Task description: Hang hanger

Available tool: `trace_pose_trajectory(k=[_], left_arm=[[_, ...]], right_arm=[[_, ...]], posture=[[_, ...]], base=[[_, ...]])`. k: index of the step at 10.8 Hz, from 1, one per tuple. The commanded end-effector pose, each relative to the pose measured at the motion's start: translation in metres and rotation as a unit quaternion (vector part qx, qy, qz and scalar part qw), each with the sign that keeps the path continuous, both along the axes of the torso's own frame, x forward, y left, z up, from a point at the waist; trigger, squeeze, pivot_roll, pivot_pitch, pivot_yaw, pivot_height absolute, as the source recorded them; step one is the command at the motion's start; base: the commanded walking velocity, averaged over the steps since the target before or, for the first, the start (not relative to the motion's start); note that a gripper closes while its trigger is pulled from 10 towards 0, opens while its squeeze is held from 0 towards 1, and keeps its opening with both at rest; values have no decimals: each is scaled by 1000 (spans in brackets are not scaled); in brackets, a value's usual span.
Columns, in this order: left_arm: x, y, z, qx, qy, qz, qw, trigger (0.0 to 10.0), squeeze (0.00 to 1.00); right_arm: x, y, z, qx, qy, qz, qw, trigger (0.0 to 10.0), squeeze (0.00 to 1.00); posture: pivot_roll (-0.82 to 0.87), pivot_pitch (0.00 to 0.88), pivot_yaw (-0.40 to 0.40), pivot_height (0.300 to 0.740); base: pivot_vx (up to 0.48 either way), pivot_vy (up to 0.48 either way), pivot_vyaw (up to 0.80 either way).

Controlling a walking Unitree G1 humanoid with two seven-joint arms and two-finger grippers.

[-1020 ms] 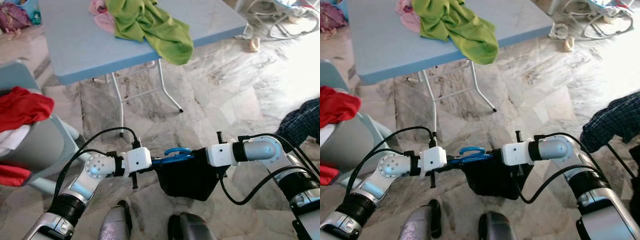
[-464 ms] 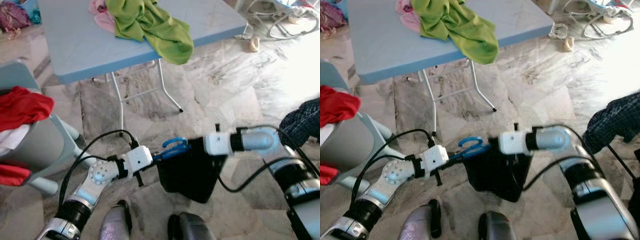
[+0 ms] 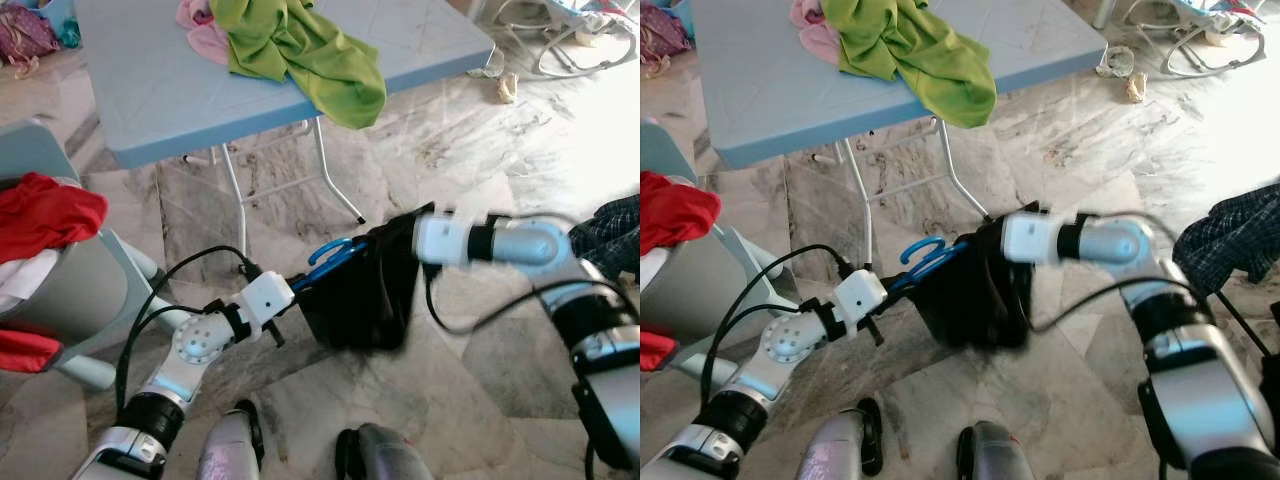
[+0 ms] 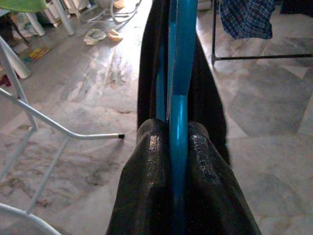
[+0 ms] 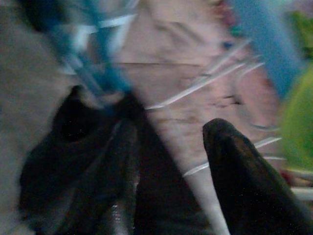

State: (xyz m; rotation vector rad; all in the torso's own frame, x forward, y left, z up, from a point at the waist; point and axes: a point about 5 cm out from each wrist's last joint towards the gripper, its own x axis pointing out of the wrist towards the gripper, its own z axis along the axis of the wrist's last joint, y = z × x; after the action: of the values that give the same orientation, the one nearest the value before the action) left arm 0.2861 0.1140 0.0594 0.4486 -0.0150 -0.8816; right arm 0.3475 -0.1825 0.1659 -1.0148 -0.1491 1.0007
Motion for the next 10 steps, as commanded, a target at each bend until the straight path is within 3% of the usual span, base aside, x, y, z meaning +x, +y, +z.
trace_pose_trajectory(k=[1,3,6,8,9,10], left_arm=[[0,-3,6,-9,-24,-10,1000,0,0],[2,-4,14,-20,-38,-14,999,0,0],[5,-11,33,-42,-62,-31,997,0,0],[3,-16,41,-54,-64,-44,996,0,0],[3,-16,43,-55,-62,-52,995,0,0],[2,-17,43,-54,-58,-59,995,0,0]], right_arm=[[5,-8,9,15,-37,-39,998,10000,1000],[4,-35,-7,66,-72,-165,981,10000,1000],[-5,-66,-36,69,-64,-288,953,10000,1000],[-22,-67,-76,38,51,-292,954,10000,1000],[-38,-63,-97,22,134,-252,958,10000,1000],[-46,-63,-104,33,180,-236,954,10000,1000]], posture=[[-8,187,-58,740],[4,192,-50,740],[18,192,-45,740],[22,192,-42,740],[23,193,-39,740],[22,194,-32,740]], base=[[0,0,0],[0,0,0],[0,0,0],[0,0,0],[0,0,0],[0,0,0]])
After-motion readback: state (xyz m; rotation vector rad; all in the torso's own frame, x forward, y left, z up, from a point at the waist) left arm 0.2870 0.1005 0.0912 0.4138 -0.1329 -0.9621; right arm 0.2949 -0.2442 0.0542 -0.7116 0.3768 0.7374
